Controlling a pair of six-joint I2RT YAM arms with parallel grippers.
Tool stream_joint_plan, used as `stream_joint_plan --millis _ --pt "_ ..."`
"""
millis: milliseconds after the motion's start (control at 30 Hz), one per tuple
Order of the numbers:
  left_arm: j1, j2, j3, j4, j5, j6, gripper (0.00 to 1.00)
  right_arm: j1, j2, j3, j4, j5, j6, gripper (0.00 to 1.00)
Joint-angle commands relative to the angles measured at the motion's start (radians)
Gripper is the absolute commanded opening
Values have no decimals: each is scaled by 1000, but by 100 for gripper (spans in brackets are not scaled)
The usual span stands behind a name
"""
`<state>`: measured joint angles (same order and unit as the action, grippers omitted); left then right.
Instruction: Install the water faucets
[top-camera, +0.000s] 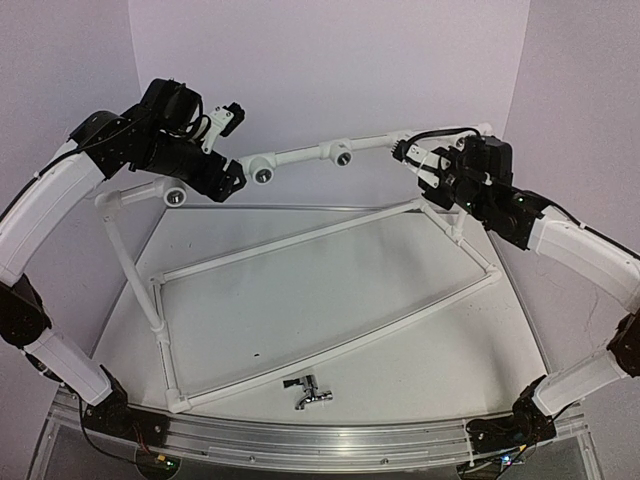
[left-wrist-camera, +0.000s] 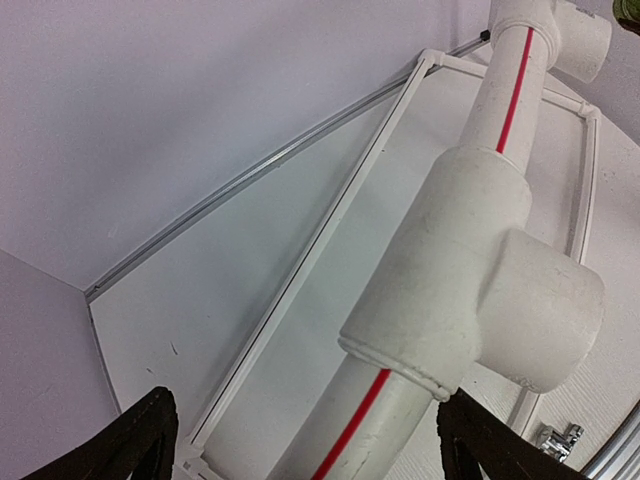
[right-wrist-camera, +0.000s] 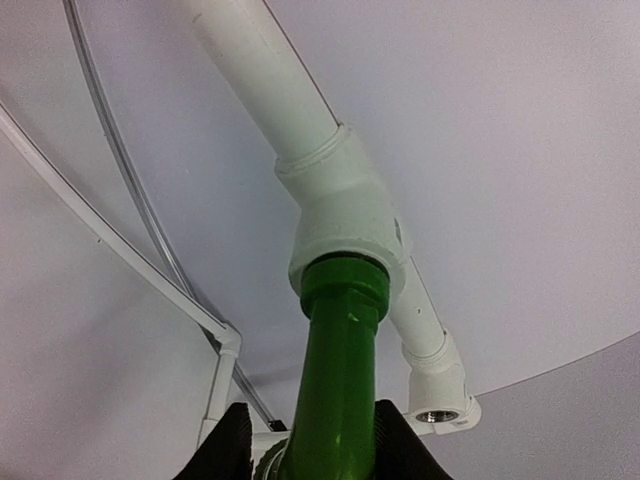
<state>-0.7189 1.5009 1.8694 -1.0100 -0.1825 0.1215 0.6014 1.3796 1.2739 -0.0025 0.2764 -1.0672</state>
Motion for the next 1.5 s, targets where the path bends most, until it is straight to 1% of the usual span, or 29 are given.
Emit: stream_joint_plan --millis 0,67,333,400,667,733,1000,1267,1467 --pt "-7 -18 -9 -65 47 -46 89 1 3 9 59 8 70 36" --pt "-7 -18 -10 -65 47 -46 89 1 0 9 54 5 118 33" --pt "-7 -18 -10 -64 47 -47 89 1 -12 26 3 -42 301 15" --pt "-7 -17 -10 -65 46 -48 89 1 -11 31 -37 -58 335 13" --pt "-7 -15 -9 -65 46 -47 89 -1 -7 50 -84 -97 446 7" --pt "-7 -16 -7 -67 46 -48 89 -6 -4 62 -103 -113 486 4" --pt "-6 -14 -9 -63 47 -47 89 -17 -9 100 -189 -202 698 4" --pt "-7 -12 -9 -63 49 -47 89 -46 -2 124 -215 -274 873 1" --pt "-7 -14 -12 -63 46 -47 89 -65 7 144 -230 -371 1002 1"
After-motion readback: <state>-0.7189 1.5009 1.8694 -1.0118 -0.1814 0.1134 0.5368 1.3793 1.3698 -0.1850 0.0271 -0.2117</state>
